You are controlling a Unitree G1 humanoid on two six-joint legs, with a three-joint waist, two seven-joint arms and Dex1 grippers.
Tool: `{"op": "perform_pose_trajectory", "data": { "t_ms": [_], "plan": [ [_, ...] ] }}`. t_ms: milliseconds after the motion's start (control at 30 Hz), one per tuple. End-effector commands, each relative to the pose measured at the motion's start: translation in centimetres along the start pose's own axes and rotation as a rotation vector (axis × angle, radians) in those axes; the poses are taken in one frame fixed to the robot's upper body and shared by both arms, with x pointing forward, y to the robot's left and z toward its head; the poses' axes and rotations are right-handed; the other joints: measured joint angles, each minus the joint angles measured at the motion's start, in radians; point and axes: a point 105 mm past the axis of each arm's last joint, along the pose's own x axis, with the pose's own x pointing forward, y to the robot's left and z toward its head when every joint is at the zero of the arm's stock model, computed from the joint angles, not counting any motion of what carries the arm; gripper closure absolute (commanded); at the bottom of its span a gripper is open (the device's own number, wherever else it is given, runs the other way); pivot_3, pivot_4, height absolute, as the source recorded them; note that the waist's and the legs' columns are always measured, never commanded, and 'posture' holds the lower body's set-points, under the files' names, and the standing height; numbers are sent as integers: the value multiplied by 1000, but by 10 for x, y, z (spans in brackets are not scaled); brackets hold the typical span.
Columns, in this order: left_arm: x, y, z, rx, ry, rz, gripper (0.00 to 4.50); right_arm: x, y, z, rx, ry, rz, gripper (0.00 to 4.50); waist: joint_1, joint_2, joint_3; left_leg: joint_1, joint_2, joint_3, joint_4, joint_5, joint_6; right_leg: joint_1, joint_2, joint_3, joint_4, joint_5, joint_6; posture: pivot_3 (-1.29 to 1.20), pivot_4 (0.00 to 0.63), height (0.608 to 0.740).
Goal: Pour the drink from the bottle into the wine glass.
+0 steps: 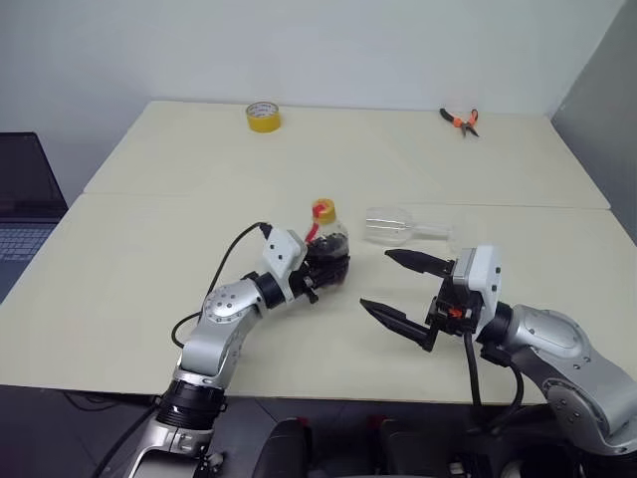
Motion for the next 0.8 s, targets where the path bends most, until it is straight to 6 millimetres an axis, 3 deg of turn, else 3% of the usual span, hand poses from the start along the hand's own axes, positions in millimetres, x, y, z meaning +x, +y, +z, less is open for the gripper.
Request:
{"op": "perform_pose_trajectory", "data": {
  "t_ms": [33, 267, 633, 800],
  "plan": [
    [3, -19, 15, 41, -40, -112, 2682, 2, 3, 20, -23, -52, 4, 0, -2, 0, 0, 0, 0, 0, 0, 0, 0, 0, 0, 0, 0, 0, 0, 0, 150, 740],
    [0, -40, 8, 20, 12, -245, 2683, 14, -9, 33, 55, -113, -92, 0, -2, 0, 0, 0, 0, 0, 0, 0, 0, 0, 0, 0, -1, 0, 0, 0, 150, 740],
    [-2, -39, -1, 112, 63, -269, 2683, 31, -6, 28, 63, -64, -41, 0, -3, 1, 0, -1, 0, 0, 0, 0, 0, 0, 0, 1, -1, 0, 0, 0, 150, 740],
    [-1, -39, -1, 119, 62, -268, 2685, 39, -15, 26, 76, -53, -64, 0, -2, 1, 0, -1, 0, 0, 0, 0, 0, -1, 0, 0, -1, 0, 0, 0, 150, 740]
  ]
}}
